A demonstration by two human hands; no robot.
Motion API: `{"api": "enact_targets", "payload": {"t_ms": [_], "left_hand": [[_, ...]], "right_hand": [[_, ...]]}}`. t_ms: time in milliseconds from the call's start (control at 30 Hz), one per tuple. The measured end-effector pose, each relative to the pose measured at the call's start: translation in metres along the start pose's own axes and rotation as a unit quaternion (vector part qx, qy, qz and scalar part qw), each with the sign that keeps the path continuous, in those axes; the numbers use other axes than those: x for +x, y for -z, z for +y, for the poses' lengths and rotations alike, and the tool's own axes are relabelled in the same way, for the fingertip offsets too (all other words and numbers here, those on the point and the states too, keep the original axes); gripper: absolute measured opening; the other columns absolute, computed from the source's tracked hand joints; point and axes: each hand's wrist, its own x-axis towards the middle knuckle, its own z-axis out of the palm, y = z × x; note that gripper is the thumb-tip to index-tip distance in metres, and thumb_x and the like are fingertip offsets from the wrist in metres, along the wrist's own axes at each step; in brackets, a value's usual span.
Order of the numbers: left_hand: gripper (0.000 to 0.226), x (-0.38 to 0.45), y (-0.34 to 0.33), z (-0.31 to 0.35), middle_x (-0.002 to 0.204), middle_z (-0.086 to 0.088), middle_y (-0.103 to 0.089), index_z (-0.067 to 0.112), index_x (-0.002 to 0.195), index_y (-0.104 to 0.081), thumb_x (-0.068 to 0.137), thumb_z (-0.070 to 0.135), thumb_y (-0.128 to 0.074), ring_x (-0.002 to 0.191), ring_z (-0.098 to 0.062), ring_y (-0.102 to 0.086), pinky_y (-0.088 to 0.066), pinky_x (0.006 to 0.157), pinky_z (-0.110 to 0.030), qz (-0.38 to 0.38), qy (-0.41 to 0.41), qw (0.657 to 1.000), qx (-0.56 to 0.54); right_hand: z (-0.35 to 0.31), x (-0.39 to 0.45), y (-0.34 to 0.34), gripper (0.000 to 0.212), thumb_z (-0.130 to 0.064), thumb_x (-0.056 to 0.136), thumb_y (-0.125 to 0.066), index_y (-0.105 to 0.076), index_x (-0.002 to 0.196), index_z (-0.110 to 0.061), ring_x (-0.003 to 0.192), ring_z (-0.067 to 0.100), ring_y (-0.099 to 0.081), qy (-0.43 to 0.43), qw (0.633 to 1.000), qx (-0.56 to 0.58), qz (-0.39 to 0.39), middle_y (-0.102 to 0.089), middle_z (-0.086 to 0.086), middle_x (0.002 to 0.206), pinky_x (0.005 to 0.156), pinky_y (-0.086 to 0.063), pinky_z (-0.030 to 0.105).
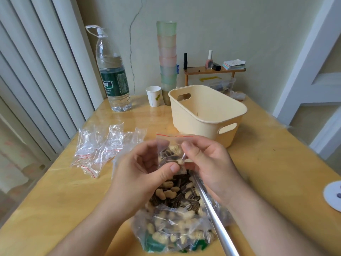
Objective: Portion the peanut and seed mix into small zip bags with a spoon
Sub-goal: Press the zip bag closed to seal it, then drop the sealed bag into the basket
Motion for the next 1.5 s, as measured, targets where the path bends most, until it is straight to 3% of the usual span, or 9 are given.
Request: {"api": "enact_targets", "payload": {"t_ms": [100,167,300,633,733,867,1000,1300,1500], "left_hand": [[0.044,0.012,-0.004,0.018,0.1,0.012,-0.077,0.02,0.12,-0.073,0.078,0.022,-0.087,0.087,-0.007,-0.069,-0.055,0.08,-0.025,-0.092,0.004,0.995,0.028],[0.048,0.023,-0.005,0.029,0.118,-0.004,-0.076,0.017,0.126,-0.071,0.086,0.041,-0.083,0.105,-0.026,-0.074,-0.059,0.092,-0.043,-0.152,0.023,0.988,0.013],[0.04,0.064,-0.016,0.038,0.101,-0.007,-0.073,0.022,0.115,-0.073,0.105,0.053,-0.049,0.087,-0.023,-0.072,-0.062,0.078,-0.041,-0.045,0.079,0.994,0.052],[0.034,0.162,-0.069,0.015,0.112,-0.022,-0.068,0.004,0.119,-0.059,0.105,0.034,-0.055,0.082,-0.039,-0.075,-0.064,0.07,-0.044,-0.036,0.335,0.94,0.057],[0.019,0.163,-0.072,0.022,0.109,-0.019,-0.066,0.005,0.116,-0.059,0.105,0.021,-0.057,0.085,-0.04,-0.076,-0.065,0.064,-0.043,-0.006,0.322,0.945,0.048],[0.018,0.145,-0.081,0.033,0.11,-0.025,-0.069,-0.002,0.101,-0.059,0.102,0.016,-0.062,0.099,-0.037,-0.073,-0.066,0.066,-0.046,-0.014,0.251,0.966,0.056],[0.021,0.115,-0.098,0.04,0.084,-0.013,-0.074,0.006,0.083,-0.051,0.1,0.013,-0.061,0.078,-0.026,-0.077,-0.066,0.066,-0.052,-0.038,0.152,0.984,0.083],[0.028,0.077,-0.108,0.023,0.108,-0.02,-0.068,0.02,0.076,-0.046,0.086,0.041,-0.062,0.086,-0.036,-0.075,-0.066,0.064,-0.048,-0.066,0.071,0.993,0.073],[0.028,0.071,-0.104,0.022,0.103,-0.019,-0.072,0.022,0.076,-0.046,0.09,0.039,-0.064,0.087,-0.036,-0.076,-0.065,0.065,-0.051,-0.062,0.071,0.994,0.057]], "right_hand": [[-0.013,-0.004,0.001,0.031,-0.031,0.097,-0.061,-0.08,0.106,-0.008,0.102,0.036,-0.074,0.009,1.0,0.028,-0.001,-0.077,0.021,0.108,0.085,-0.061,0.049],[-0.021,-0.004,0.002,0.028,-0.03,0.095,-0.058,-0.084,0.097,-0.018,0.096,0.028,-0.076,0.02,0.999,0.027,0.017,-0.08,0.012,0.101,0.082,-0.064,0.046],[-0.022,0.002,0.016,0.023,-0.038,0.091,-0.063,-0.083,0.096,-0.026,0.096,0.022,-0.075,0.046,0.993,-0.018,0.111,-0.08,0.005,0.099,0.083,-0.062,0.04],[-0.04,0.005,0.044,0.021,-0.034,0.101,-0.063,-0.083,0.1,-0.03,0.094,0.019,-0.073,0.11,0.98,-0.105,0.127,-0.079,0.008,0.093,0.088,-0.058,0.043],[-0.072,0.013,0.056,0.03,-0.023,0.103,-0.062,-0.083,0.087,-0.037,0.087,0.006,-0.073,0.124,0.974,-0.089,0.17,-0.08,-0.004,0.091,0.076,-0.058,0.025],[-0.113,0.04,0.079,0.024,-0.028,0.104,-0.062,-0.082,0.095,-0.038,0.098,0.01,-0.072,0.148,0.957,-0.193,0.155,-0.076,-0.006,0.104,0.086,-0.057,0.032],[-0.126,0.076,0.09,0.031,-0.041,0.101,-0.058,-0.078,0.095,-0.018,0.069,0.013,-0.059,0.108,0.92,-0.351,0.135,-0.06,-0.004,0.07,0.068,-0.052,0.035],[-0.074,0.105,0.104,0.027,-0.044,0.094,-0.053,-0.07,0.084,-0.026,0.084,0.03,-0.069,-0.12,0.837,-0.506,0.168,-0.073,-0.002,0.088,0.077,-0.061,0.041],[-0.073,0.096,0.092,0.02,-0.006,0.093,-0.048,-0.065,0.081,-0.007,0.05,0.021,-0.048,-0.28,0.851,-0.423,0.134,-0.057,0.012,0.068,0.041,-0.039,0.021]]}}
